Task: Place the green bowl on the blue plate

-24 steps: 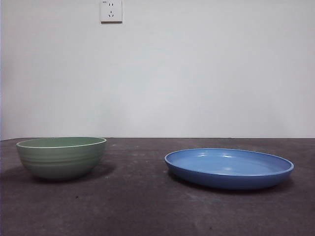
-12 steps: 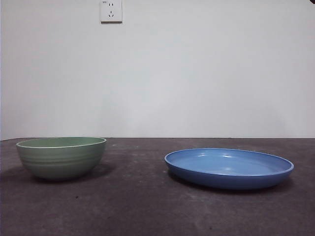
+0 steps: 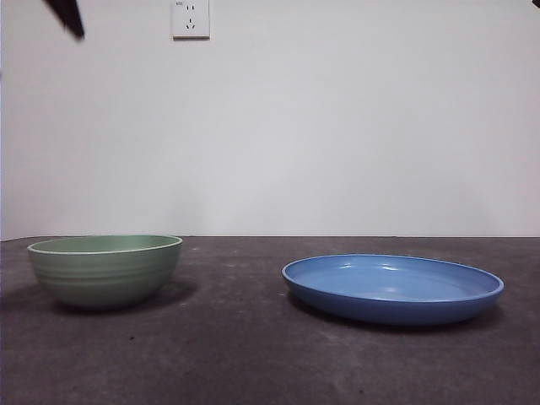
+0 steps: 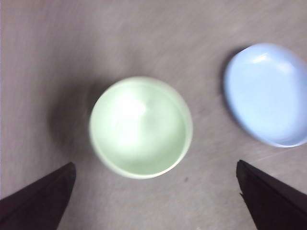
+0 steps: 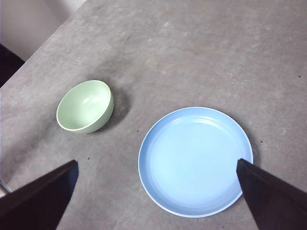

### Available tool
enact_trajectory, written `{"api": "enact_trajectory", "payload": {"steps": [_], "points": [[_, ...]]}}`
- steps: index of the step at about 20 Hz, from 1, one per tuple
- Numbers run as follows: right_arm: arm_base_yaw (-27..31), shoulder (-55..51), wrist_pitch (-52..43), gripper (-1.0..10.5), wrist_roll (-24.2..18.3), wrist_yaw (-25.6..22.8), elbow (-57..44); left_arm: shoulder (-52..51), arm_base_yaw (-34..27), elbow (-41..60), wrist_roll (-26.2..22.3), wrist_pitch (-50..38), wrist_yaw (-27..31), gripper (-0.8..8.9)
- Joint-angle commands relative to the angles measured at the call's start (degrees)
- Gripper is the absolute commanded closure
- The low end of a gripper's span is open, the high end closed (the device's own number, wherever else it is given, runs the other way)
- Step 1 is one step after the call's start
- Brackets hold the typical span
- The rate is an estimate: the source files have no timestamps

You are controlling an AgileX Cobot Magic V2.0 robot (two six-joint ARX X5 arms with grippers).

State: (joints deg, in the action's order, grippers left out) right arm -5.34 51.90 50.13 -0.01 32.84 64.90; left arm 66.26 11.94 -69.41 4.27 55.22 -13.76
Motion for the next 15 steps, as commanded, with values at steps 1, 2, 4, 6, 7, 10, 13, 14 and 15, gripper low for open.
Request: {"api": "enact_trajectory", "payload": {"steps": [1, 2, 4, 6, 7, 10, 13, 14, 15], "points": [[-0.79, 0.44, -0.33, 3.8, -0.07, 0.24, 0.76, 5.27, -1.57, -1.20, 1.20, -0.46, 0.17, 1.90], [-1.09, 0.44, -0.33, 3.8, 0.00, 0.24, 0.76, 7.72, -2.25, -1.20, 1.31, -0.55, 0.15, 1.90], [-1.79, 0.44, -0.33, 3.8, 0.02, 0.24, 0.76, 12.81, -3.50, -1.20, 1.38, -0.63, 0.15, 1.90], [-2.58, 0.44, -0.31, 3.8, 0.00, 0.26, 0.76, 17.94, -4.66, -1.20, 1.40, -0.74, 0.04, 1.90], [-2.89, 0.44, -0.31, 3.8, 0.00, 0.24, 0.76, 20.31, -5.01, -1.20, 1.40, -0.92, -0.20, 1.91], [-3.17, 0.44, -0.31, 3.8, 0.00, 0.26, 0.76, 26.93, -5.90, -1.20, 1.38, -2.32, -0.26, 1.91], [-3.17, 0.44, -0.31, 3.8, 0.00, 0.26, 0.76, 31.32, -6.19, -1.20, 1.40, -4.79, -0.26, 1.92], [-3.17, 0.44, -0.31, 3.8, 0.00, 0.26, 0.76, 32.52, -6.32, -1.20, 1.42, -5.40, -0.26, 1.92], [-3.17, 0.44, -0.31, 3.8, 0.00, 0.24, 0.76, 33.64, -6.36, -1.20, 1.40, -5.75, -0.26, 1.93]]}}
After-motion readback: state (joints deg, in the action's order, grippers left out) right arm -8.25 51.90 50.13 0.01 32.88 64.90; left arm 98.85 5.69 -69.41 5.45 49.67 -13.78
